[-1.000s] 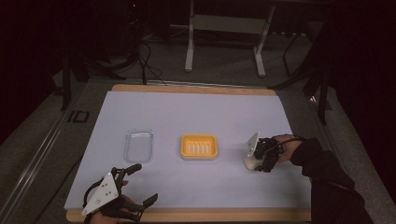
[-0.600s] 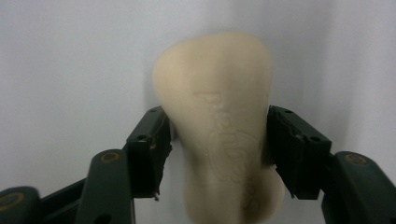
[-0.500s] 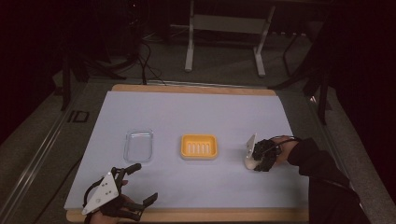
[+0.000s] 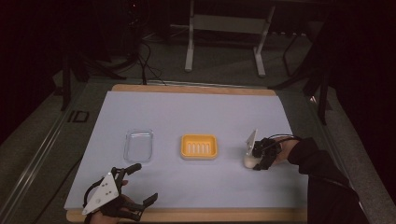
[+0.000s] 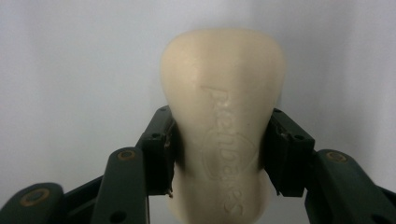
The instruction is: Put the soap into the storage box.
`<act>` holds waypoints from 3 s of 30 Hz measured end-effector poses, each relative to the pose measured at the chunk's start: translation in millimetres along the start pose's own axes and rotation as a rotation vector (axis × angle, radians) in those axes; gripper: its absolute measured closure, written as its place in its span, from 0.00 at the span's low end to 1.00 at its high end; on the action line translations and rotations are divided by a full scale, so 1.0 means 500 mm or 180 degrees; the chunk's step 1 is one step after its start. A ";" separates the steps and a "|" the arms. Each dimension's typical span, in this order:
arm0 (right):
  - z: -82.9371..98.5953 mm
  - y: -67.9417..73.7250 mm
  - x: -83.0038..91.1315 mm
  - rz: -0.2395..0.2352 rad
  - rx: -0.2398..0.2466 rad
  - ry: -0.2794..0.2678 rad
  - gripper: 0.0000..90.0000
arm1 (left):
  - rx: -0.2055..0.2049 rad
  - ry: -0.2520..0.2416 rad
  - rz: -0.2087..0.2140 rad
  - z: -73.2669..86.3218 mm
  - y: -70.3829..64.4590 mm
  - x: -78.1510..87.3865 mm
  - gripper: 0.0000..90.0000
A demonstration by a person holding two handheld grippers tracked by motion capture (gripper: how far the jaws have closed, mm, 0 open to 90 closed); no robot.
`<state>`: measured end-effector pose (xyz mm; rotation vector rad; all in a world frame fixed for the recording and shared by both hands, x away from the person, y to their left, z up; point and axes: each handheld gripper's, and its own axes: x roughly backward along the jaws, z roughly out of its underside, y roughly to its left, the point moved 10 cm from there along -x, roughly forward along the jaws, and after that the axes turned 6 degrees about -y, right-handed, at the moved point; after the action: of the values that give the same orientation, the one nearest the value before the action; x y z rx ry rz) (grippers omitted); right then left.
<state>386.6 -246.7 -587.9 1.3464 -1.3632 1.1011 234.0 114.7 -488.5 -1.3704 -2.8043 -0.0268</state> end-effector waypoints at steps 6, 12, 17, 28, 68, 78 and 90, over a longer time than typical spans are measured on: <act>-0.016 -0.001 0.021 0.0022 -0.0003 0.0004 0.55 | -0.0011 0.0000 -0.0001 -0.001 0.000 0.001 0.01; -0.035 -0.004 0.053 0.0079 0.0019 -0.0082 0.55 | -0.0003 -0.0006 -0.0003 -0.001 -0.001 0.003 0.01; -0.047 -0.005 0.074 0.0090 0.0022 -0.0043 0.55 | -0.0010 -0.0022 0.0003 -0.003 -0.003 0.004 0.01; -0.095 -0.018 0.112 0.0143 -0.0021 -0.0070 0.55 | -0.0013 -0.0019 0.0022 -0.003 -0.007 0.005 0.01; -0.305 -0.053 0.154 0.0351 0.0163 -0.0404 0.55 | -0.0018 -0.0039 0.0074 -0.007 -0.013 0.006 0.01; -0.354 -0.053 0.144 0.0314 0.0149 -0.0574 0.55 | -0.0028 -0.0028 0.0079 -0.006 -0.014 0.005 0.01; -0.416 -0.043 0.147 0.0309 0.0253 -0.0924 0.55 | -0.0044 -0.0030 0.0089 -0.007 -0.015 0.007 0.01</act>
<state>410.0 -57.9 -474.4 1.5581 -1.6234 1.0626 226.2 112.6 -485.0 -1.4160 -2.7975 -0.0397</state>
